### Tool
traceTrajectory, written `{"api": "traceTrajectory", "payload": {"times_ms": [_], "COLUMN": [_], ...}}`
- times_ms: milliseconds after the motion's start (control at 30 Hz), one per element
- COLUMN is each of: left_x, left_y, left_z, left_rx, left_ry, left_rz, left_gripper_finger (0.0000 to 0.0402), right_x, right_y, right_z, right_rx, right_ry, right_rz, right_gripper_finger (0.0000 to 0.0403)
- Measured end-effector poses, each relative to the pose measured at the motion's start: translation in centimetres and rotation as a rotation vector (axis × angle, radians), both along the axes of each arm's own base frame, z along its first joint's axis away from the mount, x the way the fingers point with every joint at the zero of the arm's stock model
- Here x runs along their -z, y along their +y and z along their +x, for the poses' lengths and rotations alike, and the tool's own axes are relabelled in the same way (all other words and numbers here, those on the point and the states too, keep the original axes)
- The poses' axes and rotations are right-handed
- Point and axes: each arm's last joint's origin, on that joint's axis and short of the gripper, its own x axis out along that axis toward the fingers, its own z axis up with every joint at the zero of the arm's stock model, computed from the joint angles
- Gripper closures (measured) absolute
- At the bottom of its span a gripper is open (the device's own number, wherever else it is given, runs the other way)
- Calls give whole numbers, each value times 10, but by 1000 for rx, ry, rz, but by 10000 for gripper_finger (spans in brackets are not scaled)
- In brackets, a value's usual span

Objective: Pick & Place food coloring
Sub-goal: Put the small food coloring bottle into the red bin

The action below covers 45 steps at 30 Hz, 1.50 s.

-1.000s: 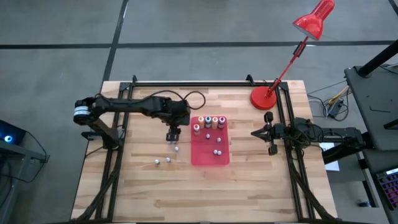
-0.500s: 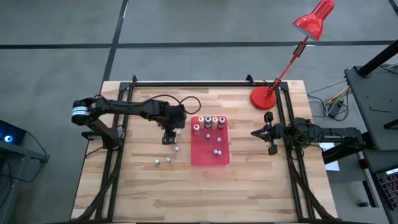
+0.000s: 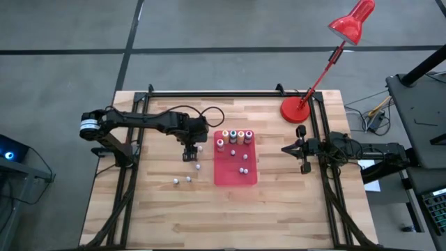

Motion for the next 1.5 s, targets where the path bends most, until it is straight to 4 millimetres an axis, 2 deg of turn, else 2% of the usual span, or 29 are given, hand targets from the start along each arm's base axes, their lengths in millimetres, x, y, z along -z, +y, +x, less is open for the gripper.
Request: {"api": "traceTrajectory", "payload": {"times_ms": [267,567,700,1100,1500], "left_x": [1,8,14,21,31], "left_y": [2,2,3,14,19], "left_z": [0,5,10,29,31], "left_rx": [9,226,271,278,266], "left_ry": [3,20,25,34,61], "left_rz": [4,39,51,44,27], "left_gripper_finger": [203,203,203,203,203], "right_x": [0,0,0,0,0], "right_y": [0,0,0,0,0], "right_z": [0,0,0,0,0], "right_rx": [0,0,0,0,1], "right_ry": [0,0,0,1,1], "right_rz": [2,2,2,1,0], "right_gripper_finger": [394,394,394,394,394]}}
